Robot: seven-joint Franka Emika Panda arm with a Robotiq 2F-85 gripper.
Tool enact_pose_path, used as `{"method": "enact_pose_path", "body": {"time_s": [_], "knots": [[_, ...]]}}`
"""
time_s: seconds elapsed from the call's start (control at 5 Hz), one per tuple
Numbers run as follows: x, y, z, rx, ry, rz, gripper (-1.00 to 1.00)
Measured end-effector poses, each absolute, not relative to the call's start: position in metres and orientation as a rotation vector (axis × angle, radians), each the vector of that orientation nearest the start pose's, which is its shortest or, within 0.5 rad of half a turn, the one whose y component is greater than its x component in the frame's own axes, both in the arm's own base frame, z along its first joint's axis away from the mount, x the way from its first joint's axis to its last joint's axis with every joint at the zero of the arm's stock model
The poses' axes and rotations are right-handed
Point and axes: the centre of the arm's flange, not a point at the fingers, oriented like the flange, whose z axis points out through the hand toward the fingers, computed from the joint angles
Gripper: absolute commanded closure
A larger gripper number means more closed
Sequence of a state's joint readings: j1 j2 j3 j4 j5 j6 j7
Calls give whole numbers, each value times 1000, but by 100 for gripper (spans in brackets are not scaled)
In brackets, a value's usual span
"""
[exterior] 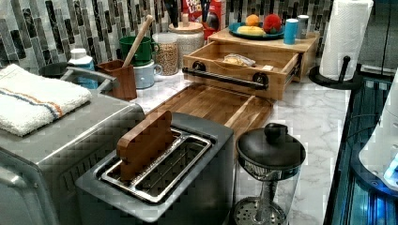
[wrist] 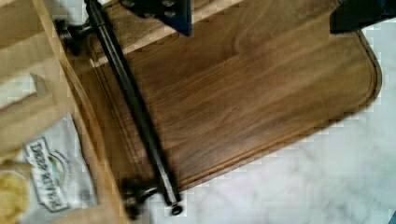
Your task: Close the drawer.
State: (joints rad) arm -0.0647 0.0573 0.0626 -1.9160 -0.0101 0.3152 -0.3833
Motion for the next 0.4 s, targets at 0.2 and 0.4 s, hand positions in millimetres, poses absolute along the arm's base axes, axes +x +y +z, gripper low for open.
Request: {"method": "enact_pose_path", "body": {"time_s": [0.2,0.4], "knots": [[559,24,447,-3138,335,170,100],[555,45,434,-3150,137,177,100]]}}
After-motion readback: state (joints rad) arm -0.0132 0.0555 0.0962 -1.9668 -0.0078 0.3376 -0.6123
